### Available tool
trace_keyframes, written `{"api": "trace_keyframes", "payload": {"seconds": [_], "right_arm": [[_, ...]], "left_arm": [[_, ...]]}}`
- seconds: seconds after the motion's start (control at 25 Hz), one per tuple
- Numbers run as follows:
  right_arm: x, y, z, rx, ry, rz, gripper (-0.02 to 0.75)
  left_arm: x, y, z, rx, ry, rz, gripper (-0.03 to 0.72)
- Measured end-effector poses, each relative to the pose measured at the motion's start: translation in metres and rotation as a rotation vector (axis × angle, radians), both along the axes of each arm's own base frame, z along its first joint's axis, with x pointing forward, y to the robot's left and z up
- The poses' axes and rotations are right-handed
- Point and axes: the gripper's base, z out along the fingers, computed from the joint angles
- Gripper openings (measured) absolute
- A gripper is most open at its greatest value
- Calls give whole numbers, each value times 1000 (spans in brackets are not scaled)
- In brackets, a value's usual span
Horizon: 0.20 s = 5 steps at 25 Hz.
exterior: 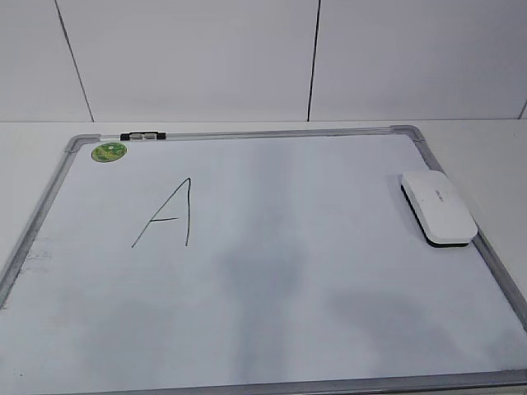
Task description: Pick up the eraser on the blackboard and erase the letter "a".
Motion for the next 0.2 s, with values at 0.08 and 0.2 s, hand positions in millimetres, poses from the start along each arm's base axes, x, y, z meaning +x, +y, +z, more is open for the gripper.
{"api": "trace_keyframes", "payload": {"seconds": [0.08, 0.2], "right_arm": [[0, 0, 0, 0, 0, 0, 594], [0, 0, 0, 0, 0, 0, 594]], "left_arm": [[0, 0, 0, 0, 0, 0, 393], [0, 0, 0, 0, 0, 0, 380]]}}
